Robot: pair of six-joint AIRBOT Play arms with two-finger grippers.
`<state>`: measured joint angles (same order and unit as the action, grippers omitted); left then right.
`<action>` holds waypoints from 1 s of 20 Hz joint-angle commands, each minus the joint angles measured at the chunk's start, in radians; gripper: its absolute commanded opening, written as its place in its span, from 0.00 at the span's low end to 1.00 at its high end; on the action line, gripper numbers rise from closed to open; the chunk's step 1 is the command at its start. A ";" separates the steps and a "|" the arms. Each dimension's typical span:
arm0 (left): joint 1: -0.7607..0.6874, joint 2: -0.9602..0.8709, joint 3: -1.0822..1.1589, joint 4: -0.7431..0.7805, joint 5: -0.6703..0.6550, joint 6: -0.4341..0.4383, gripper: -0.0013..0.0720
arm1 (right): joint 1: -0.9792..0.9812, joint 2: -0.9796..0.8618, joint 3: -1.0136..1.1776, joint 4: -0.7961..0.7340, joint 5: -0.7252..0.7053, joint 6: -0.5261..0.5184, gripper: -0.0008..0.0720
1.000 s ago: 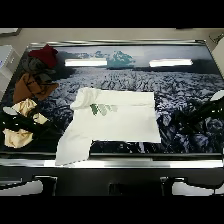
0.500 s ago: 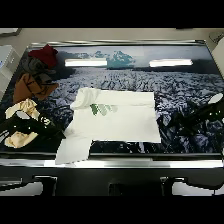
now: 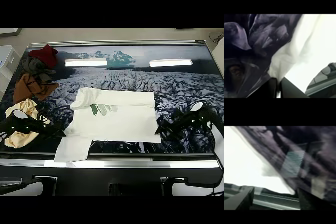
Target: Fold the clothes and pants, and hang the long-sleeved shirts on hangers.
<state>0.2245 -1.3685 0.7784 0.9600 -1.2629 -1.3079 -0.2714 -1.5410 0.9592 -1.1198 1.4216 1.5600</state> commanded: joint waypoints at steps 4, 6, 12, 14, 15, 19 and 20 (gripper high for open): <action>-0.001 0.016 0.008 -0.081 -0.001 0.000 0.05 | 0.073 -0.034 -0.017 0.100 -0.029 -0.016 0.23; -0.001 0.041 0.047 -0.116 -0.002 0.000 0.05 | 0.114 -0.026 0.005 0.095 -0.006 -0.044 0.06; 0.005 0.305 0.579 -0.170 0.125 -0.001 0.05 | 0.093 0.252 0.494 0.050 -0.132 -0.063 0.06; 0.005 0.396 0.841 -0.171 0.246 0.000 0.05 | 0.093 0.398 0.705 -0.010 -0.293 -0.113 0.06; 0.005 0.435 0.947 -0.170 0.302 0.002 0.05 | 0.093 0.477 0.784 -0.043 -0.381 -0.142 0.06; 0.005 0.595 1.136 -0.167 0.357 0.018 0.05 | 0.093 0.770 0.855 -0.145 -0.530 -0.148 0.06; 0.005 0.631 1.136 -0.167 0.359 0.016 0.05 | 0.093 0.815 0.855 -0.170 -0.529 -0.121 0.06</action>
<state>0.2291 -0.8452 1.8023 0.7914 -0.9707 -1.2953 -0.1776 -0.8974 1.7519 -1.2045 1.0042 1.4292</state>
